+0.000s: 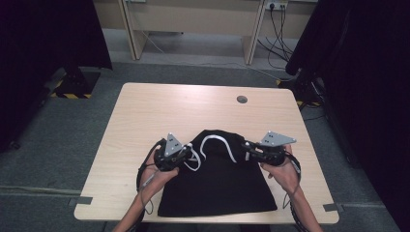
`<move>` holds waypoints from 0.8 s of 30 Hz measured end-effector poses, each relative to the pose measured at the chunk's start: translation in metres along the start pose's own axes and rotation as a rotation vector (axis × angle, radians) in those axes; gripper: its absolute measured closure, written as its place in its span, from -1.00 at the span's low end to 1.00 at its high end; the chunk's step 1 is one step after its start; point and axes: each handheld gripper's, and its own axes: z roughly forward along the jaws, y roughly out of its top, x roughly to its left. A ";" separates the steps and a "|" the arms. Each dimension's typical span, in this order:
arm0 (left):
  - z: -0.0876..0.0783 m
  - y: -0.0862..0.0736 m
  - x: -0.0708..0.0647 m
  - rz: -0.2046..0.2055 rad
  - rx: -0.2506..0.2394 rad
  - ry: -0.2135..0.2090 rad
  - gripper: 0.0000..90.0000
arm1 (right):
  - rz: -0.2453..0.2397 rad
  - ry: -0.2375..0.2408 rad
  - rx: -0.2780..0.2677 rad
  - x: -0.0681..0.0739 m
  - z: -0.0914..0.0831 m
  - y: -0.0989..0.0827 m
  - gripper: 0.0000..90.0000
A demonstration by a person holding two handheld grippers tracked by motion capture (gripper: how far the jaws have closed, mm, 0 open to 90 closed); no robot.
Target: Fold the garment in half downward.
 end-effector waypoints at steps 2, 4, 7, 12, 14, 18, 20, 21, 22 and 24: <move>-0.005 -0.007 -0.007 0.000 -0.001 -0.014 0.84 | 0.000 0.009 0.007 0.006 -0.005 -0.005 0.78; -0.013 -0.015 -0.013 0.005 0.002 -0.022 0.83 | 0.000 0.023 0.013 0.012 -0.011 -0.013 0.78; -0.022 -0.022 -0.019 0.015 0.002 -0.025 0.81 | 0.015 0.041 0.022 0.020 -0.019 -0.024 0.77; -0.031 -0.047 -0.037 0.029 0.070 -0.083 0.76 | 0.020 0.069 0.051 0.034 -0.029 -0.044 0.76; -0.031 -0.057 -0.042 0.035 0.100 -0.094 0.75 | 0.017 0.076 0.075 0.038 -0.031 -0.052 0.75; -0.027 -0.071 -0.050 0.059 0.157 -0.096 0.73 | 0.023 0.092 0.117 0.045 -0.032 -0.065 0.75; -0.027 -0.070 -0.049 0.053 0.157 -0.100 0.73 | 0.015 0.092 0.136 0.047 -0.032 -0.068 0.75; -0.026 -0.069 -0.048 0.051 0.163 -0.105 0.73 | 0.009 0.089 0.148 0.049 -0.033 -0.069 0.76; -0.026 -0.069 -0.047 0.046 0.168 -0.108 0.73 | 0.003 0.086 0.157 0.049 -0.032 -0.069 0.76; -0.023 -0.068 -0.045 0.044 0.168 -0.107 0.73 | 0.003 0.087 0.167 0.050 -0.032 -0.070 0.76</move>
